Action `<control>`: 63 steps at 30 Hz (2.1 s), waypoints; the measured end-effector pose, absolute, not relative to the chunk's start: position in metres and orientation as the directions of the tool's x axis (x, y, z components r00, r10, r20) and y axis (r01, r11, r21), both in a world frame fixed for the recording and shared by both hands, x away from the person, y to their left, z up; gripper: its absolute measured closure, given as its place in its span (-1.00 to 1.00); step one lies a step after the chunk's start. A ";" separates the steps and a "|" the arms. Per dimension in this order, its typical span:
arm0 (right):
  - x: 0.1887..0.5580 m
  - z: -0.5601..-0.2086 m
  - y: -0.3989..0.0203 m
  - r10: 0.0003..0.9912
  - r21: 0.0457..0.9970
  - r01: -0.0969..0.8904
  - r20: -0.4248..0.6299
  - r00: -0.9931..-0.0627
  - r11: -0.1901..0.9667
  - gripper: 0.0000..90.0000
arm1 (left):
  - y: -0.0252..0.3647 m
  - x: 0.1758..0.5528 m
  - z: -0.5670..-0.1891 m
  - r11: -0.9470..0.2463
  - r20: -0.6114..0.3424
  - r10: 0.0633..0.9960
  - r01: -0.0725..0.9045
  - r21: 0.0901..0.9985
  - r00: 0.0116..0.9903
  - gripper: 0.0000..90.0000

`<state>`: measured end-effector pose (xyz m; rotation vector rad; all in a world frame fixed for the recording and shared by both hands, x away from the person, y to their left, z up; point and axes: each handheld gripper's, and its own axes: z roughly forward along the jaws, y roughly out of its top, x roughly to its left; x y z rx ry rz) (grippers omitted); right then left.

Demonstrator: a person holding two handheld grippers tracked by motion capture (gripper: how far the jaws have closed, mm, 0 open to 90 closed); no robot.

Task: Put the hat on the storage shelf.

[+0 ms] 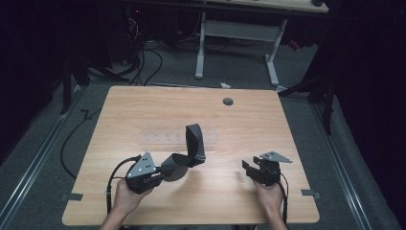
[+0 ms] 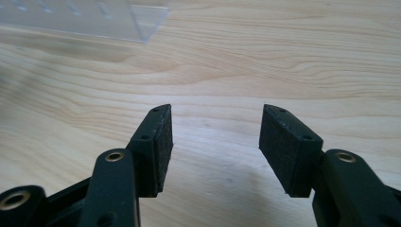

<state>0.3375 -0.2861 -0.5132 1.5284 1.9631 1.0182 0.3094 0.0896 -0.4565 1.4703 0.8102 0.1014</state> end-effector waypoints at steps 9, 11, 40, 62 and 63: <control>0.347 -0.523 -0.288 0.969 0.746 0.643 -0.011 -0.249 0.174 -0.02 | 0.099 0.317 -0.452 0.192 -0.434 0.542 0.397 0.897 0.720 0.93; 0.349 -0.525 -0.288 0.970 0.738 0.651 -0.020 -0.243 0.178 -0.02 | 0.101 0.319 -0.451 0.202 -0.441 0.546 0.399 0.895 0.713 0.93; 0.352 -0.531 -0.292 0.972 0.731 0.659 -0.019 -0.236 0.174 -0.09 | 0.138 0.359 -0.417 0.350 -0.448 0.638 0.282 0.893 0.627 0.93; 0.352 -0.531 -0.292 0.971 0.731 0.660 -0.018 -0.238 0.175 -0.11 | 0.158 0.401 -0.417 0.357 -0.398 0.731 0.187 0.915 0.554 0.93; 0.351 -0.531 -0.291 0.970 0.730 0.660 -0.018 -0.243 0.178 -0.12 | 0.159 0.402 -0.419 0.351 -0.392 0.738 0.183 0.918 0.550 0.93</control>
